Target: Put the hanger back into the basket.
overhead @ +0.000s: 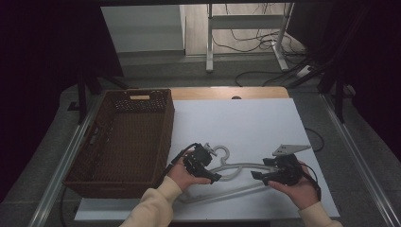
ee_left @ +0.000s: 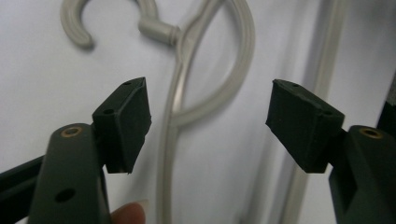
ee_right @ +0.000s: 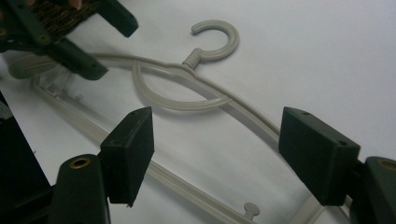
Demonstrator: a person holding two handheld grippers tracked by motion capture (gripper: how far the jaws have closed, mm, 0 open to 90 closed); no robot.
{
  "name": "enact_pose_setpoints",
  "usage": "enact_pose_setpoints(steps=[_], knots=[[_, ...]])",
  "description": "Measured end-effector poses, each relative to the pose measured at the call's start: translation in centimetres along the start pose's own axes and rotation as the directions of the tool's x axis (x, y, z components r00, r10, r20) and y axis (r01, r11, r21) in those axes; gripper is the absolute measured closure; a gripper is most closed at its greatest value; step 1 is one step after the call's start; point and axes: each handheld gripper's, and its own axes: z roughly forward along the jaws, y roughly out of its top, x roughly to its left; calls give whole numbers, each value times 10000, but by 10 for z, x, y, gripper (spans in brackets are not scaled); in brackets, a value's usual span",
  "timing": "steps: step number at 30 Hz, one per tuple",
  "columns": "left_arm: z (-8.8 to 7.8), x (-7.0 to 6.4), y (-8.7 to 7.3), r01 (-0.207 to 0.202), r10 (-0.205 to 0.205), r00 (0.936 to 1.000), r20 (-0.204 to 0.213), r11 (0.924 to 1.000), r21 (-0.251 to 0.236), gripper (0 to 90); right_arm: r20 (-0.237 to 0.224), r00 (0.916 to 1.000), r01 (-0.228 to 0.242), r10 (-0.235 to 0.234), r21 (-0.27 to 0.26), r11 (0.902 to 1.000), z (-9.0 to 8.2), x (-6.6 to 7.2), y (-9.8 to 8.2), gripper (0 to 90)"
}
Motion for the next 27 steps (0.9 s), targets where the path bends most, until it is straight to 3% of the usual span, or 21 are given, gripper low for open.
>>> enact_pose_setpoints(steps=[9, 15, 27], knots=[[18, 13, 10, -24, 26, 9999, 151, 9999, -118, 351, 25, 10000, 19, -19, -2, 10000, -1, -1, 0, 269], [27, 21, 12, -47, 47, 9999, 107, 10000, -7, 433, 32, 10000, 21, -21, -3, 10000, -1, -1, -1, 269], [36, 21, 11, -467, 463, 9989, 115, 9982, 378, 537, 71, 10000, 4, -4, 5, 10000, -1, -2, -1, 270]])
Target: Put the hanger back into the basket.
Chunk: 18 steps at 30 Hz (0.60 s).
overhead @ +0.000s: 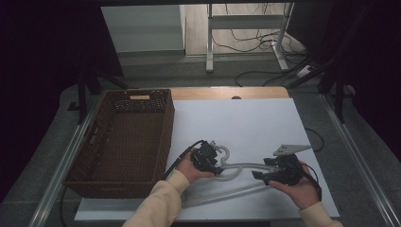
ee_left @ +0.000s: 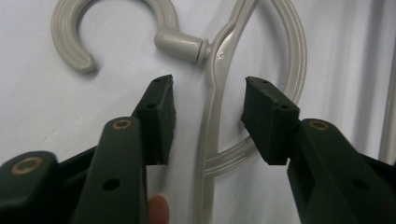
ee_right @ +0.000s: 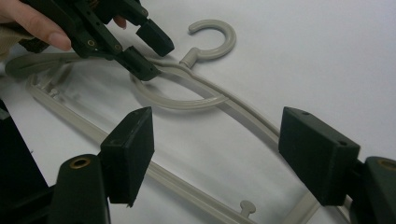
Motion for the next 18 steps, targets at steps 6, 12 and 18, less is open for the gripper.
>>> enact_pose_setpoints(steps=[6, 12, 18], knots=[[3, 0, 0, -108, 110, 9998, -174, 9999, 102, 598, 9, 10000, 1, -1, -9, 10000, 0, 0, 0, 269], [5, -8, 1, -621, 641, 9942, -866, 9977, 255, 657, 32, 10000, 2, -2, -30, 10000, 0, -1, 0, 270], [6, -13, 1, -837, 867, 9904, -1080, 9960, 320, 689, 49, 10000, -15, 15, -17, 10000, 0, -1, 0, 270]])
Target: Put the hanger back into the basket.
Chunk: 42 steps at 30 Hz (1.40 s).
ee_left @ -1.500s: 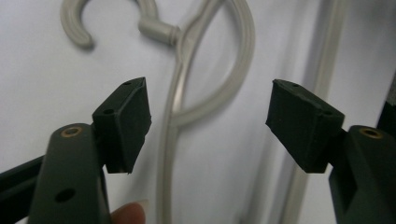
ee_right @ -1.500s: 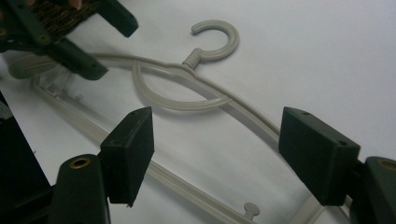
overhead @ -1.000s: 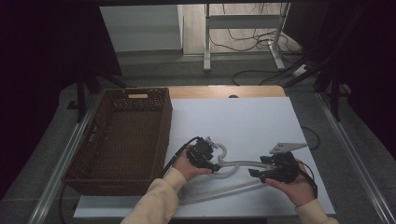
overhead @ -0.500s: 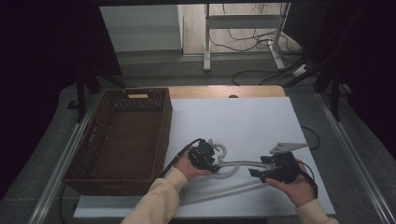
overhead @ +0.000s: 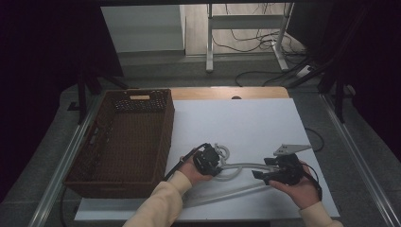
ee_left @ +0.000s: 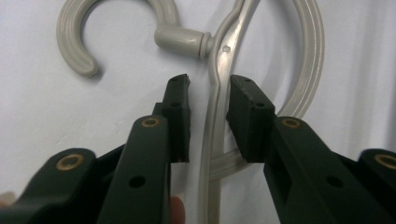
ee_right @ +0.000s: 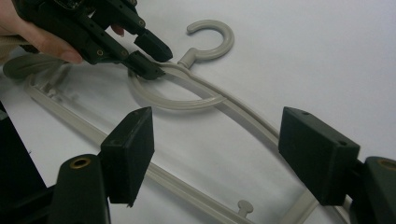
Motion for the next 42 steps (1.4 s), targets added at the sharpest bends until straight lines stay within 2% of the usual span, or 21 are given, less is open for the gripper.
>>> enact_pose_setpoints(steps=[5, 10, 11, 17, 21, 28, 35, 38, 42], knots=[[0, -1, 0, -127, 127, 9998, 144, 9999, 0, 783, 6, 10000, 1, -1, 4, 10000, 0, -1, 0, 271], [0, -1, 0, -200, 200, 9995, 225, 9998, -6, 808, 9, 10000, -4, 4, -8, 10000, -1, -1, 0, 272], [0, -1, 1, -69, 69, 9997, 246, 10000, 5, 815, 17, 10000, -18, 18, -27, 10000, 0, -1, 0, 272], [-1, 0, 1, -74, 73, 9996, 258, 10000, 9, 817, 106, 9999, -111, 112, -143, 9998, -3, -3, 0, 277], [-6, -1, 1, 138, -129, 9993, 350, 9996, -252, 817, 94, 9997, -210, 214, -359, 9991, -6, -5, 0, 281], [-25, 7, -1, 582, -539, 9972, 518, 9947, -847, 819, -65, 9987, -510, 506, -1034, 9933, -19, -10, -1, 286], [-40, 8, -1, 785, -728, 9962, 478, 9881, -1322, 820, -436, 9954, -923, 854, -1934, 9768, -33, -18, -5, 290], [-46, 8, 0, 907, -850, 9954, 435, 9839, -1538, 820, -602, 9936, -1074, 953, -2477, 9629, -42, -20, -7, 291], [-58, 8, 2, 1051, -986, 9942, 440, 9772, -1843, 820, -599, 9923, -1210, 1081, -2916, 9489, -54, -22, -12, 291]])
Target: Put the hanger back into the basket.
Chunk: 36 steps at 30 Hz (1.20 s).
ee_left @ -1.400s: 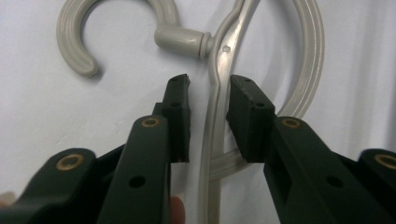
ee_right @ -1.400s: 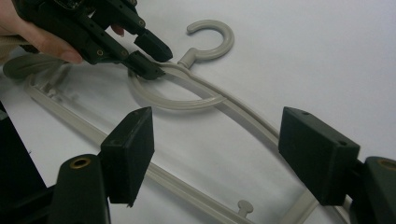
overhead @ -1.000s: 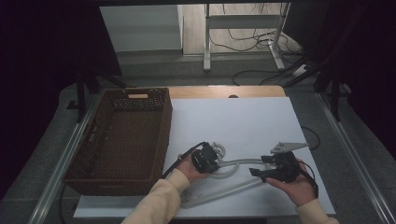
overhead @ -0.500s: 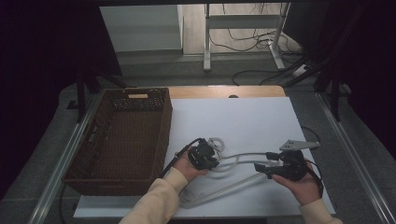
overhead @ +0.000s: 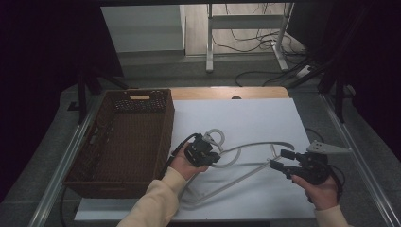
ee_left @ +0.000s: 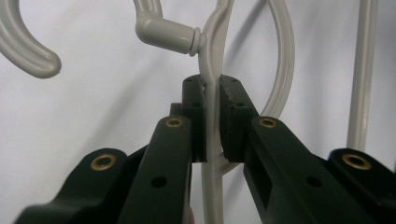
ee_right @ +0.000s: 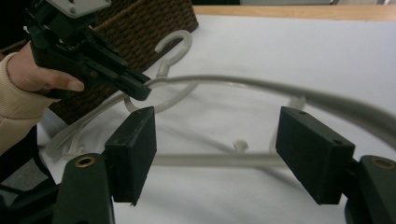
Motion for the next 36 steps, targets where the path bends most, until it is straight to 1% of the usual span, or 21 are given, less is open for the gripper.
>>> enact_pose_setpoints(steps=[3, 7, 10, 13, 16, 18, 22, 24, 26, 29, 31, 32, 34, 36], knots=[[-8, -1, 4, -67, 66, 9999, -75, 9999, -148, 821, -4, 10000, -94, 94, -211, 9997, -7, -2, -3, 290], [-23, -3, 10, -108, 102, 9999, -124, 9986, -514, 821, 16, 9997, -259, 260, -381, 9989, -15, -6, -9, 289], [-33, -5, 16, -167, 154, 9997, -190, 9975, -686, 821, -10, 9995, -322, 322, -491, 9983, -17, -9, -11, 288], [-43, -5, 21, -178, 157, 9995, -267, 9966, -803, 821, 20, 9995, -299, 301, -423, 9987, -17, -9, -13, 287], [-51, -4, 23, -88, 65, 9997, -247, 9953, -961, 821, 30, 9996, -284, 285, -315, 9991, -16, -10, -15, 285], [-56, -3, 22, -27, 9, 9998, -173, 9944, -1052, 821, 52, 9995, -302, 303, -190, 9994, -14, -10, -15, 283], [-64, -2, 23, -39, 24, 9999, -130, 9934, -1145, 821, 85, 9996, -255, 255, -4, 9997, -10, -12, -16, 280], [-70, -2, 24, -9, 1, 10000, -65, 9920, -1263, 821, 111, 9997, -206, 206, 13, 9998, -9, -12, -17, 279], [-76, -1, 24, 44, -52, 10000, -52, 9903, -1387, 822, 106, 9996, -275, 275, 78, 9996, -9, -12, -17, 278], [-87, 0, 25, 15, -33, 9999, -119, 9889, -1488, 821, 126, 9995, -291, 290, 91, 9995, -9, -13, -17, 278], [-99, 3, 26, -10, -26, 9997, -227, 9875, -1577, 822, 138, 9995, -302, 300, 120, 9995, -9, -13, -17, 278], [-102, 4, 26, -27, -14, 9997, -259, 9872, -1596, 822, 148, 9994, -305, 303, 135, 9994, -8, -13, -17, 277], [-115, 6, 26, -42, -27, 9992, -392, 9847, -1742, 822, 154, 9993, -333, 330, 160, 9993, -8, -13, -17, 277], [-123, 8, 26, -70, -23, 9987, -511, 9835, -1808, 822, 171, 9993, -342, 339, 202, 9992, -8, -13, -17, 277]])
